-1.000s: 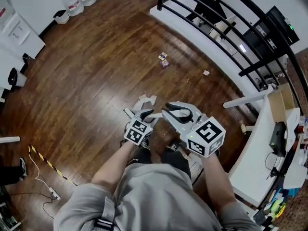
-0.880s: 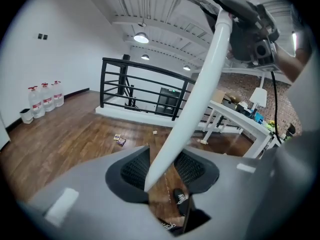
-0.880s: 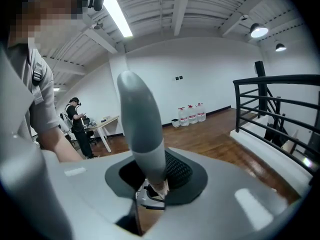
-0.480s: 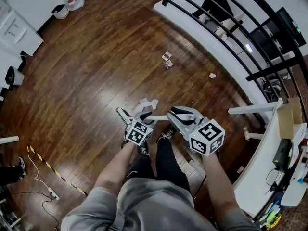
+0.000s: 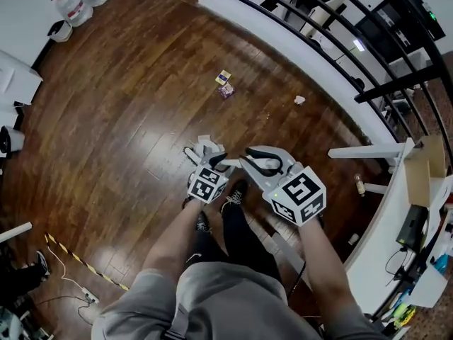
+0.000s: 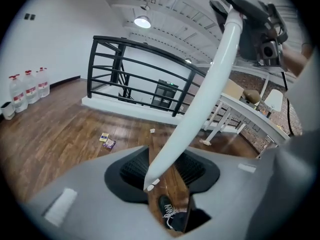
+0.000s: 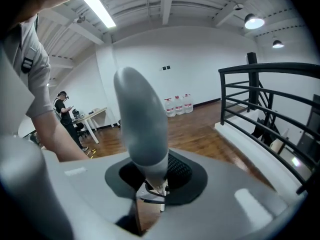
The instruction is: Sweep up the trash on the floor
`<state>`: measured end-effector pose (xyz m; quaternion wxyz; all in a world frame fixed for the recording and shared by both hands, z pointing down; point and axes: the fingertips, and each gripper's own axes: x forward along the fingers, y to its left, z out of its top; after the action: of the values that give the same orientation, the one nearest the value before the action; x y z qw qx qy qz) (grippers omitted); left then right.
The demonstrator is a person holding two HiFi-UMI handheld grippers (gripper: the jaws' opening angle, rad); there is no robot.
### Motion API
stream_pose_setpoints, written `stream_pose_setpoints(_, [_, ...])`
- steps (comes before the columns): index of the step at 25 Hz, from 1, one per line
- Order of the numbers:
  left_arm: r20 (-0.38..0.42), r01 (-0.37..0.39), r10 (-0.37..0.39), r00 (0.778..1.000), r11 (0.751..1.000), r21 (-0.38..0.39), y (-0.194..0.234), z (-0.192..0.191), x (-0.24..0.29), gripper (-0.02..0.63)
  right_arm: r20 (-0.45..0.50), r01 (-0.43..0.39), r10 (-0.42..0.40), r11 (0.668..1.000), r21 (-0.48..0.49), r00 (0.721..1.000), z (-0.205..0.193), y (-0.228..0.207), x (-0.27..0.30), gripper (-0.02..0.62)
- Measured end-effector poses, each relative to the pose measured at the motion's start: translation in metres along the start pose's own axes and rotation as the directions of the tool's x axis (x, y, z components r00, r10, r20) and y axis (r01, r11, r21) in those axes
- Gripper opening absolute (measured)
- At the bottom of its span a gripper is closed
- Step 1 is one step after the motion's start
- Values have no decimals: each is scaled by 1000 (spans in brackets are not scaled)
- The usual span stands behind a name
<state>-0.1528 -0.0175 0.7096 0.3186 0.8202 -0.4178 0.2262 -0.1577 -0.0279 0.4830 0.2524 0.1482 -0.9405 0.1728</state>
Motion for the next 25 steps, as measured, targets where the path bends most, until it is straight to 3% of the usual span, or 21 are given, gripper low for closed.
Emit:
stream_pose_setpoints(8, [-6,104,-104,995,986,134,-22,79,99,161,25,163,-165,985,62,986,1,-106,-50,69])
stream_pose_setpoints(14, [-33,204,-202,979,951,231,-39,122,147,161,46,264,-271,958,111,962,2,-156,-76,69])
stream_pose_setpoints(20, [-81,308,-298,951,902,304,-49,149,160,163,80,339,-356,926,165,931,18,-172,-91,69])
stream_pose_setpoints(25, [-151,456,-432,889,815,357,-56,167,139,161,117,452,-497,848,278,860,45,-174,-101,70])
